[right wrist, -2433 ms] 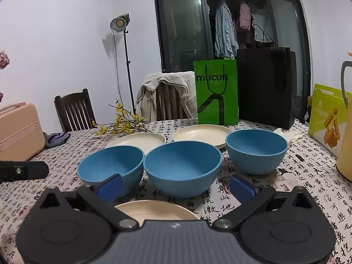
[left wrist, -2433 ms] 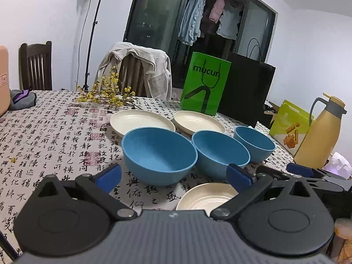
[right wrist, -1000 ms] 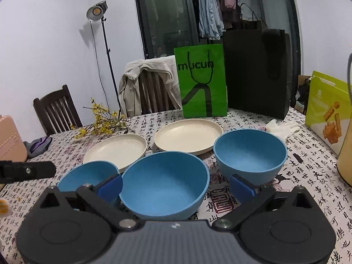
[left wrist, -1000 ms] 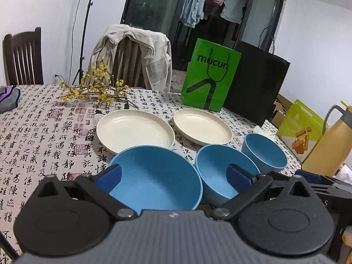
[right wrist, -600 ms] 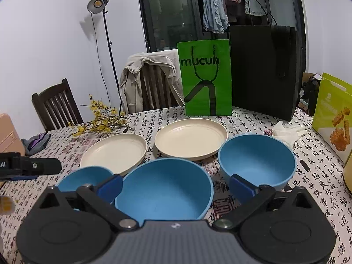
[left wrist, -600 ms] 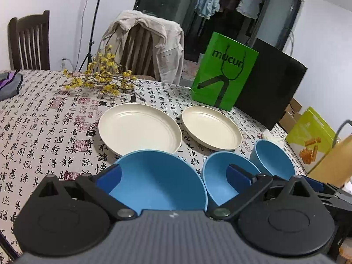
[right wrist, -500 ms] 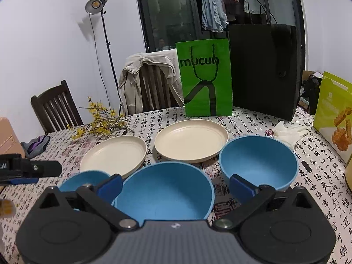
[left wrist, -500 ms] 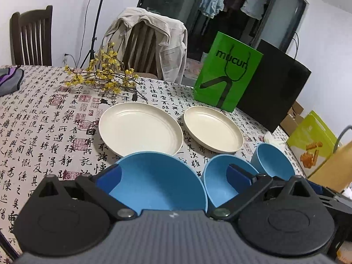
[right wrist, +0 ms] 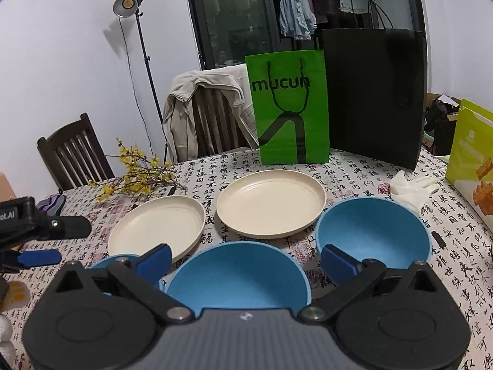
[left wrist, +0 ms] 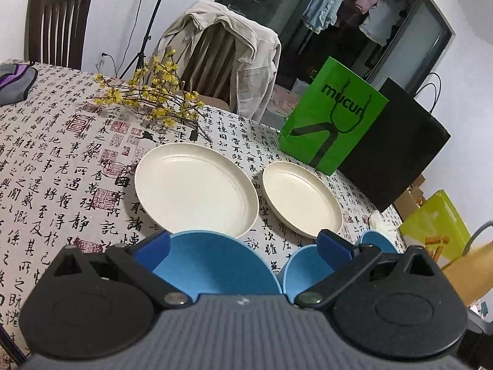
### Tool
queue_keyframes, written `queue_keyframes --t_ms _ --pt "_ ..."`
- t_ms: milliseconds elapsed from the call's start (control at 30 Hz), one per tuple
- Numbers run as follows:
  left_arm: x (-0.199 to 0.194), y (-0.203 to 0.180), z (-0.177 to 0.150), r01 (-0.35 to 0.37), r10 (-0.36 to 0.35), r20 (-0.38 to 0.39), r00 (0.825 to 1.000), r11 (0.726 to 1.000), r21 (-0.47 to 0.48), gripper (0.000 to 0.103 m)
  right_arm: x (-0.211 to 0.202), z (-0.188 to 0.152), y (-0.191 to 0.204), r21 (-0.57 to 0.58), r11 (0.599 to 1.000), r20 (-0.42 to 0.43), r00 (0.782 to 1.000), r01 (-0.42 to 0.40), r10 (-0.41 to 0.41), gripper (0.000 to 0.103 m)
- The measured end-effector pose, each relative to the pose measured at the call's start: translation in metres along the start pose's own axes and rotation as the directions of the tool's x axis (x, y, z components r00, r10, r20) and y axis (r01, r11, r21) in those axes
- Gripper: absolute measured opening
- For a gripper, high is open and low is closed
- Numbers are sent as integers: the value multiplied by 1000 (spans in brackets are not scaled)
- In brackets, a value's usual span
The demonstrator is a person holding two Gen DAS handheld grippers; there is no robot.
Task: Organize plates and bowls
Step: 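Move both grippers past the bowls toward the two remaining cream plates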
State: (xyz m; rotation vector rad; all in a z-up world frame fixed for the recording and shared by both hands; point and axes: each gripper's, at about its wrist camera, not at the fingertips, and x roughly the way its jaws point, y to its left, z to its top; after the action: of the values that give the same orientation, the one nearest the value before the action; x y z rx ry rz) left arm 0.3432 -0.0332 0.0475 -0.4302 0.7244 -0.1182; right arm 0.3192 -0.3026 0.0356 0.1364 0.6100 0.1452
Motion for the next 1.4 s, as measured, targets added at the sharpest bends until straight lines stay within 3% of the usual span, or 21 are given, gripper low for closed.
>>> queue_keyframes --t_ms 600,1400 --pt "14 33 9 24 -25 -19 999 998 -65 103 29 10 10 7 1000 -26 999 24 -24 103" --pt "43 64 27 -35 27 -64 998 992 -119 103 64 23 29 4 1000 -33 999 23 -23 103"
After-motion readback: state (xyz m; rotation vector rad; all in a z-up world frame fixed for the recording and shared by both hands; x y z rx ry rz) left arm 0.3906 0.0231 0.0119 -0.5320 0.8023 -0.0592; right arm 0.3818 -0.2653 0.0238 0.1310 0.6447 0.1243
